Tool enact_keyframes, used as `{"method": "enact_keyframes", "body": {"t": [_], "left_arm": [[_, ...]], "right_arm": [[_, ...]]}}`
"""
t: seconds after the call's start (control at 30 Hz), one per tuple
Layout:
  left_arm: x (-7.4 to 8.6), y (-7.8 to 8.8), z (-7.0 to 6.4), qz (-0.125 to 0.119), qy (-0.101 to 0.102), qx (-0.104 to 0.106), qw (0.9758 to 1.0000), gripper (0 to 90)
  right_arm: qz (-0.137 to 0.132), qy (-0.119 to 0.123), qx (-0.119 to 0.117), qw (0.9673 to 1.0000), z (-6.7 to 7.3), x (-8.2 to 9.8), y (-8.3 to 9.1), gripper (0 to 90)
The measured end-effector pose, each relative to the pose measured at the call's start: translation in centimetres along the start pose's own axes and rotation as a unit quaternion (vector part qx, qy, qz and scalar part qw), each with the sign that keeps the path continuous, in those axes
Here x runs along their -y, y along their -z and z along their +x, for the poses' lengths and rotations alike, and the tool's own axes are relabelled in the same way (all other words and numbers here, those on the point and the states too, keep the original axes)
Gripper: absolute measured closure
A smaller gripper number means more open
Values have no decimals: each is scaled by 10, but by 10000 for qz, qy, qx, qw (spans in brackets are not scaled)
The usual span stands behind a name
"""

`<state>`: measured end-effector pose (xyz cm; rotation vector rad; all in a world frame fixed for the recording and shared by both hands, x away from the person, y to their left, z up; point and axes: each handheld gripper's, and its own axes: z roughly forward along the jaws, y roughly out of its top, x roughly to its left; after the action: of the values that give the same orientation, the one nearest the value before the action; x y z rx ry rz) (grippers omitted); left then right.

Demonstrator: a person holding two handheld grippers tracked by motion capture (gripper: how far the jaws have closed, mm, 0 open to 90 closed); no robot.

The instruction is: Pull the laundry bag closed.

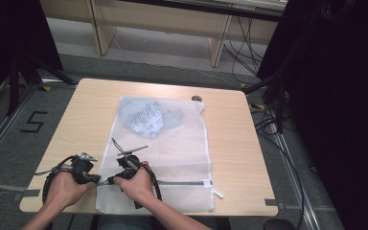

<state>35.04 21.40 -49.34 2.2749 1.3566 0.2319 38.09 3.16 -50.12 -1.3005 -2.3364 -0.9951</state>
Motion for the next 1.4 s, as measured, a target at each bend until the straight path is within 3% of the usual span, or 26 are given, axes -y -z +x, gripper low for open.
{"method": "enact_keyframes", "body": {"t": [0.13,0.27,0.37,0.43,0.63,0.7,0.73,0.8,1.0,1.1,1.13,1.23,1.27,1.4], "left_arm": [[0,0,0,2,9,16,10000,900],[0,-1,0,-81,-3,-7,10000,900],[0,-1,0,-88,28,8,10000,900],[-1,0,1,37,18,52,10000,900],[0,-1,0,-83,53,18,9999,900],[-1,0,1,10,36,34,10000,900],[0,-2,0,-97,65,22,9999,900],[0,0,1,-1,26,15,10000,900],[0,0,1,23,36,39,10000,900],[0,-1,0,-87,163,15,9998,900],[0,0,2,32,41,60,10000,900],[0,-1,0,-67,145,19,9999,900],[0,0,2,35,25,41,10000,900],[-1,0,1,20,35,27,10000,900]], "right_arm": [[66,-146,108,9998,0,0,0,871],[75,40,27,10000,-2,-1,2,871],[76,50,95,9999,0,-1,3,870],[77,52,72,9999,1,-1,4,870],[81,66,105,9999,-1,-1,4,871],[85,88,58,9999,-1,0,6,871],[88,94,46,9999,-1,0,6,871],[85,189,50,9998,-2,0,7,871],[95,104,58,9999,-2,0,8,870],[84,169,108,9998,-3,0,9,871],[93,142,106,9998,-3,0,9,871],[114,73,76,9999,-2,1,11,871],[114,73,76,9999,-2,1,11,871],[92,164,95,9998,-3,0,12,870]]}}
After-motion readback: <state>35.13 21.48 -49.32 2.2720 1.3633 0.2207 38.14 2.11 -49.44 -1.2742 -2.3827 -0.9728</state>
